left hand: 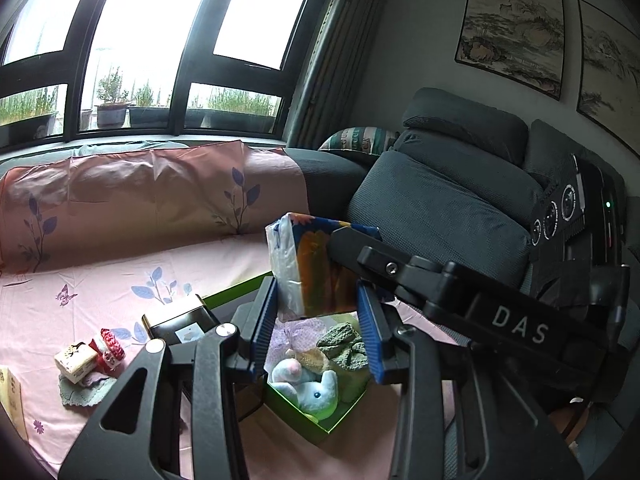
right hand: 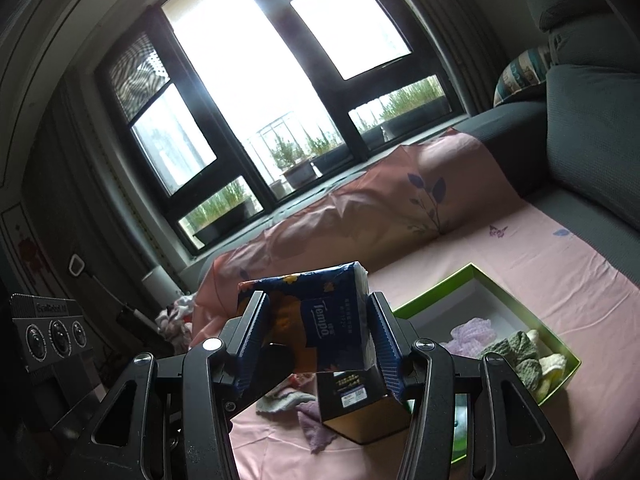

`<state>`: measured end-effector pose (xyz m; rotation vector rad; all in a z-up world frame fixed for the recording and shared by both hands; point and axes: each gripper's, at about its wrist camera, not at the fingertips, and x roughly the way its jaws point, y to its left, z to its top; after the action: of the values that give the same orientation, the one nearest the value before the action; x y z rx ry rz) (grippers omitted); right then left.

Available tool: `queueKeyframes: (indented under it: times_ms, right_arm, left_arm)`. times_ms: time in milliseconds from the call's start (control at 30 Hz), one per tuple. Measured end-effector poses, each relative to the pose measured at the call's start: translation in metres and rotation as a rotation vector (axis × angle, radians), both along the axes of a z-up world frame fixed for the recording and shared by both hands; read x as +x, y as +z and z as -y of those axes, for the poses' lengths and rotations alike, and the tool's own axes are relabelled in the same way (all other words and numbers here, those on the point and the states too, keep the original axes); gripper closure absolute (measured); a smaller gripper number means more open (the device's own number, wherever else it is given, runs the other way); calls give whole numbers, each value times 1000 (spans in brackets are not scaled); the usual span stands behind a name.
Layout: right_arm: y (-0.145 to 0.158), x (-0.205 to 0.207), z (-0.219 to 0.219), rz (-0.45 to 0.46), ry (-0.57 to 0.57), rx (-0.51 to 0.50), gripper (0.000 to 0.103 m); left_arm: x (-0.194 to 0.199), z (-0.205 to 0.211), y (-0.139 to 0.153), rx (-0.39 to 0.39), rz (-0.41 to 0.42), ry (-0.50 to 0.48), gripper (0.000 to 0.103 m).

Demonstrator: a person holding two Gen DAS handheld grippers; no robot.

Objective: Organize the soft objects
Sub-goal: 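Carry the Tempo pack with the right gripper over the green-lined box, then lower the Tempo pack into the box and open the right gripper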

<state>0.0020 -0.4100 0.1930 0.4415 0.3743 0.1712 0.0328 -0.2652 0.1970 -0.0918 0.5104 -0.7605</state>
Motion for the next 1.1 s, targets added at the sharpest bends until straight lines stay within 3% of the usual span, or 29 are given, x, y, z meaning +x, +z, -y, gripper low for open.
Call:
queueKeyframes:
  times_ms: [167,600,1033,1100]
  right_arm:
    - [-17,24,31,-44,-72,31,50]
    - [-73,65,83,-139,-143,116,50]
    - [-122,96,103,-247,-152,226,50]
    - [-126,99,104,-266,-160,229,50]
  left_arm:
    - [38,32,-19,21,-69,-68,67]
    - [92,84,-76,105,-204,-125,67]
    - [119,93,-117,151,-344,-77,67]
    - [120,93,-119,168,-353,-50,63]
